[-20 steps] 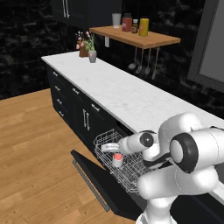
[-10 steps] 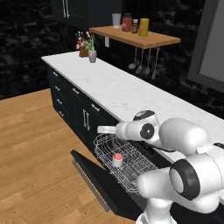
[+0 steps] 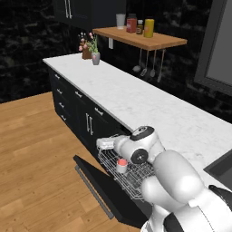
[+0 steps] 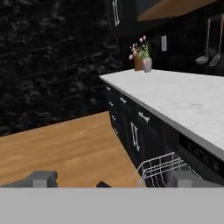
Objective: Pick up the cup and bowl from the counter, place them in the dishwasher, and close the dishwasher door.
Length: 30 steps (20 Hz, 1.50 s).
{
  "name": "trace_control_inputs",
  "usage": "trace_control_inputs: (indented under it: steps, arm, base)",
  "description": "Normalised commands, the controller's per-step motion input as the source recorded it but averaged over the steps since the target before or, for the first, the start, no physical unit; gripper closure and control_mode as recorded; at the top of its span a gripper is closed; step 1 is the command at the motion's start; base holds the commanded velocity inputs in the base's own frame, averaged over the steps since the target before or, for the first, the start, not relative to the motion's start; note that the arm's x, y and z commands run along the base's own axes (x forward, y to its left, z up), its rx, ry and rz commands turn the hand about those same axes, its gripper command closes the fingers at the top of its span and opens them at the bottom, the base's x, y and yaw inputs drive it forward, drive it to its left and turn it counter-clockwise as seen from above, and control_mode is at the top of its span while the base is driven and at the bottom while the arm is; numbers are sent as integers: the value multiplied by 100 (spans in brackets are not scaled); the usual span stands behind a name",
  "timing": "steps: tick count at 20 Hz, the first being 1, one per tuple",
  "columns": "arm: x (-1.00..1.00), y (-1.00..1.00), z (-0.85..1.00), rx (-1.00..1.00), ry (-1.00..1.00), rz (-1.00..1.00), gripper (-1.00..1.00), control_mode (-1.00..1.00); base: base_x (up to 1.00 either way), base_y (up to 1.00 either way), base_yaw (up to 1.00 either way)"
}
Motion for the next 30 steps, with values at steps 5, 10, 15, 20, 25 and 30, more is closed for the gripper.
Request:
trace_control_inputs:
  steps: [5, 10, 15, 20, 25, 30]
  arm:
    - [-4, 10, 91, -11, 14, -16, -100, -100]
    - [0, 22, 100, -8, -50, -17, -100, -100]
    - [0, 0, 81, -57, -60, -14, -100, -100]
    - [0, -8, 33, -89, -51, -14, -100, -100]
    - [0, -28, 2, -100, -28, -12, -100, -100]
    - [2, -54, 0, -100, -2, -13, -100, -100]
  base:
    - [0, 0, 0]
    - [0, 0, 0]
    - [0, 0, 0]
    - [0, 0, 0]
    - [0, 0, 0]
    - [0, 0, 0]
